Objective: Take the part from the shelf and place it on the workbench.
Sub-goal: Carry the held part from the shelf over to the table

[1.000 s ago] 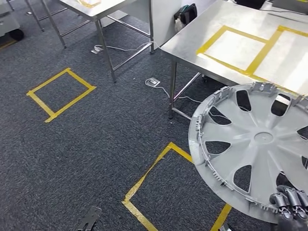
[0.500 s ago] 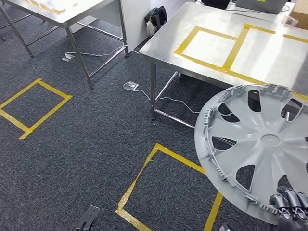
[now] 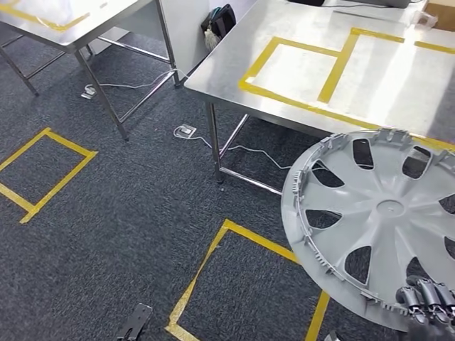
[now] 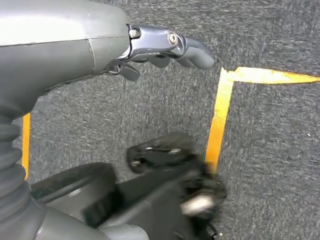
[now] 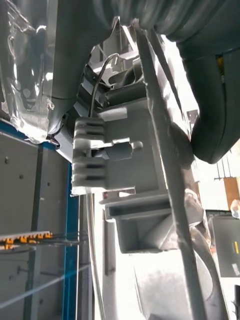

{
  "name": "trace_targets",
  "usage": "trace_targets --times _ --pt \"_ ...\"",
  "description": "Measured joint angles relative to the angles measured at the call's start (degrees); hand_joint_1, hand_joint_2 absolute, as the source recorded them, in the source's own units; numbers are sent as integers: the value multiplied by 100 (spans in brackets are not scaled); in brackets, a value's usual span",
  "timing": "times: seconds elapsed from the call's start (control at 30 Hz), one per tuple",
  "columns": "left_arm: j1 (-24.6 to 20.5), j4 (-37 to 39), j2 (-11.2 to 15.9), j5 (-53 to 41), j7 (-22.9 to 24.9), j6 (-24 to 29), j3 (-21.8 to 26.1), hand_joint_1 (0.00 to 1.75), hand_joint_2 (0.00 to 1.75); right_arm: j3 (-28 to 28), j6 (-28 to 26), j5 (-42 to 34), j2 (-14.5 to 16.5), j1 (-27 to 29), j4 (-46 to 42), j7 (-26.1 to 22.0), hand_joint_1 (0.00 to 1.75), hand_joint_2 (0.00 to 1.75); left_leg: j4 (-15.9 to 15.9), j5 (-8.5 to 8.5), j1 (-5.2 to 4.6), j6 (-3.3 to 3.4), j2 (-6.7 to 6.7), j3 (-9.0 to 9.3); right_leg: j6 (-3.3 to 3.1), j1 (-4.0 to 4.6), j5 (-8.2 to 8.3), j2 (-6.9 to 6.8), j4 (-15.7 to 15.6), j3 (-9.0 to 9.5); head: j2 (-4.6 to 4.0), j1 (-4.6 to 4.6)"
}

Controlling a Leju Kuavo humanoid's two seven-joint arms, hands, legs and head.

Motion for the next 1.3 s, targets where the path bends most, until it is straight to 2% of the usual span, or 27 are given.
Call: trace_targets --times 0.07,0.1,0.13,0.2,0.23,0.27,0.33,0.37,0.43,0.47,0.5,0.57,0.6,0.63,0.73,0.77,0.8,0.87,0.93,0.97,1.0,1.07,1.1,1.13,1.23,1.27,1.3 --pt "21 0 2 0 0 1 -1 0 175 1 0 -1 -1 11 5 4 175 175 15 -235 -4 14 0 -312 4 -3 -176 38 -20 256 0 -7" --pt "22 0 5 0 0 1 -2 0 175 1 0 -1 -1 16 8 5 175 175 -184 -158 -9 30 0 -352 14 -7 -275 52 -24 390 0 -8" --pt "25 0 10 0 0 1 -2 0 175 2 0 -1 -1 19 10 5 175 175 -479 114 -20 52 2 -343 27 -12 -377 62 -33 505 0 -9" --pt "29 0 22 1 0 1 -2 0 175 5 0 -1 -1 13 13 5 175 175 -1167 896 -52 99 10 -305 69 -6 -584 89 -52 686 -1 -32" --pt "33 0 24 1 -2 1 -2 0 175 6 0 0 -1 11 13 4 175 175 -1415 1167 -66 115 12 -275 91 1 -667 102 -109 770 -1 -38" --pt "30 0 25 2 -6 2 -4 0 175 6 0 1 -1 15 12 1 175 175 -1586 1280 -71 131 11 -240 129 9 -680 113 -151 869 -1 -40" --pt "24 -1 21 6 -21 9 -9 0 175 4 0 1 -2 30 10 -6 175 175 -1720 1266 -62 168 8 -57 199 13 -597 104 -177 1025 0 -16" --pt "21 -1 20 9 -29 13 -11 0 175 4 0 0 -2 31 12 -9 175 175 -1760 1257 -53 198 8 54 229 15 -484 82 22 981 -2 2" --pt "21 -2 19 14 -37 15 -14 0 175 7 0 -2 -2 16 13 -12 175 175 -1781 1165 -45 249 9 273 247 18 -433 30 740 550 -2 31" --pt "19 -2 19 14 -37 15 -15 0 175 9 0 -3 -2 10 14 -12 175 175 -1782 1070 -45 266 8 376 249 20 -547 11 1113 245 -2 37" --pt "19 -2 18 15 -37 15 -15 0 175 8 0 -3 -2 10 14 -12 175 175 -1783 966 -45 277 4 487 256 20 -800 5 1353 -43 0 40" --pt "27 -2 18 15 -37 16 -15 0 175 6 0 -3 -2 19 21 -13 175 175 -1786 744 -44 286 -19 756 276 14 -1376 -1 1387 -450 0 58" --pt "32 -2 19 15 -37 15 -15 0 175 5 0 -3 -2 23 28 -13 175 175 -1786 625 -44 285 -30 909 288 7 -1489 -4 1222 -568 0 66" --pt "34 -2 20 15 -37 14 -15 0 175 6 0 -3 -2 27 35 -13 175 175 -1788 506 -43 277 -38 1054 299 -3 -1325 -11 968 -644 0 73" --pt "21 -3 29 17 -37 8 -15 0 175 8 0 -3 -3 20 50 -16 175 175 -1807 152 -49 210 -44 1396 269 10 127 -87 254 -644 0 64" --pt "10 -4 32 18 -37 7 -16 0 175 7 0 -2 -3 21 49 -18 175 175 -1808 96 -42 173 -42 1479 229 30 386 -94 160 -592 0 52" --pt "-3 -4 31 18 -38 7 -17 0 175 5 0 -1 -4 22 47 -21 175 175 -1780 100 -30 135 -41 1515 176 49 397 -85 134 -517 0 42" --pt "-32 -4 18 19 -40 5 -24 0 175 1 0 -1 -3 36 40 -22 175 175 -1373 310 -10 66 -28 1350 90 50 333 -58 89 -379 1 30" --pt "-37 -4 4 26 -45 4 -29 0 175 -6 0 -1 -2 36 40 -22 175 175 -612 446 -6 22 -21 843 22 40 228 -58 59 -230 1 13" --pt "-28 -4 0 30 -47 4 -30 0 175 -8 0 -1 -2 35 40 -22 175 175 -278 331 -5 7 -20 560 1 38 156 -52 41 -144 1 3" --pt "-13 -4 -1 35 -47 4 -30 0 175 -9 0 -1 -2 36 40 -22 175 175 -69 78 -5 0 -19 314 -8 37 81 -38 24 -51 1 -1" --pt "13 -4 3 40 -46 5 -30 0 175 -10 0 -1 -2 38 41 -22 175 175 -15 -482 -7 10 -20 -13 -8 34 -91 -6 0 171 0 -3" --pt "19 -4 7 42 -46 5 -30 0 175 -10 0 -1 -2 39 42 -22 175 175 -161 -581 -9 26 -19 -84 2 30 -188 7 -5 285 0 -4" --pt "23 -4 12 44 -46 5 -30 0 175 -10 0 -1 -2 39 42 -22 175 175 -402 -456 -11 42 -18 -108 17 24 -291 12 -12 402 0 -4" --pt "36 -5 19 51 -47 5 -30 0 175 -2 0 -2 -2 31 40 9 175 175 -1262 629 -19 70 28 -71 80 33 -596 52 -59 687 1 -15" --pt "37 -5 17 55 -48 5 -30 0 175 3 0 -2 -2 33 38 36 175 175 -1421 811 -18 77 39 -46 112 42 -647 75 -82 795 1 -15" --pt "31 -5 14 57 -50 6 -30 0 175 7 0 -3 -2 41 37 68 175 175 -1498 809 -16 82 46 -3 145 52 -647 96 -111 881 1 -9"
